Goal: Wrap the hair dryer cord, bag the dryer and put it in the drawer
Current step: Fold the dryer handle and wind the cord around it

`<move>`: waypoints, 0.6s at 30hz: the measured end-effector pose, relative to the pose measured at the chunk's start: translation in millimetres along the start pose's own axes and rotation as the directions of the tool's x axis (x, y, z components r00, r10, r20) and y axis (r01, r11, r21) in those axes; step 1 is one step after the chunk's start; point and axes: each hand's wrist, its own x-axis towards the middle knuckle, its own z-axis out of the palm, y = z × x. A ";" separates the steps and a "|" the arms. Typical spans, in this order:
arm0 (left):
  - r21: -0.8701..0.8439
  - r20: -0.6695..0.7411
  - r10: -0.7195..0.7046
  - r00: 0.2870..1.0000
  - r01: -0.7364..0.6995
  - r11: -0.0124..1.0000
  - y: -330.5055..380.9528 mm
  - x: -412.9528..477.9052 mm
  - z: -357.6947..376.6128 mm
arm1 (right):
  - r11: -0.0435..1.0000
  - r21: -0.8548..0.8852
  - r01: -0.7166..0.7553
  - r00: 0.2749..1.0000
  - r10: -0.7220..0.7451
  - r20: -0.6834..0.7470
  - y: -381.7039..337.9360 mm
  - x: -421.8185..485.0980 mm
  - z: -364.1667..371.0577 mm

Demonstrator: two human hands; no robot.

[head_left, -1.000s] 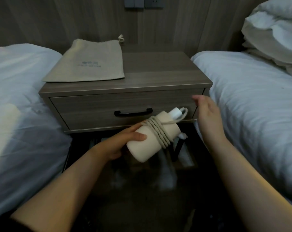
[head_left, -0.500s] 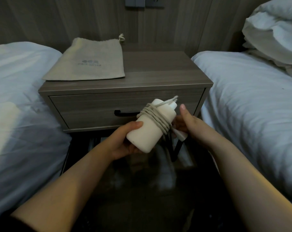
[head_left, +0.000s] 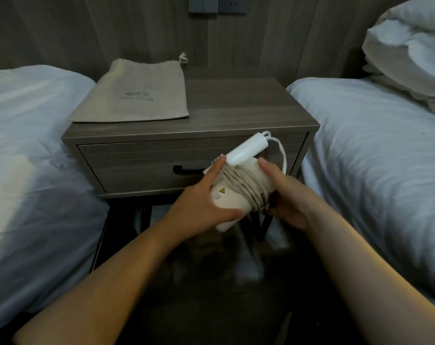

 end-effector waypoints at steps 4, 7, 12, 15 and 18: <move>0.089 0.006 0.051 0.999 -0.052 0.995 7.0 -0.9 0.5 | 0.998 -0.036 0.057 0.994 -0.060 -0.086 -2.6 -3.5 0.5; 0.108 0.021 0.103 0.995 -0.104 0.989 15.8 -1.1 -5.3 | 0.993 -0.082 0.086 0.994 -0.091 -0.067 -10.9 -12.0 -2.1; 0.176 -0.007 0.165 0.986 -0.161 0.971 30.6 -12.0 -12.8 | 0.983 -0.098 0.156 0.987 -0.158 -0.013 -27.4 -32.1 -2.6; 0.103 -0.013 0.146 0.989 -0.144 0.984 38.7 -19.4 -17.2 | 0.975 -0.137 0.175 0.983 -0.180 -0.024 -34.0 -44.2 5.4; 0.039 0.038 0.112 0.993 -0.114 0.993 49.1 -28.5 -21.8 | 0.969 -0.169 0.178 0.982 -0.186 -0.037 -39.9 -58.3 9.6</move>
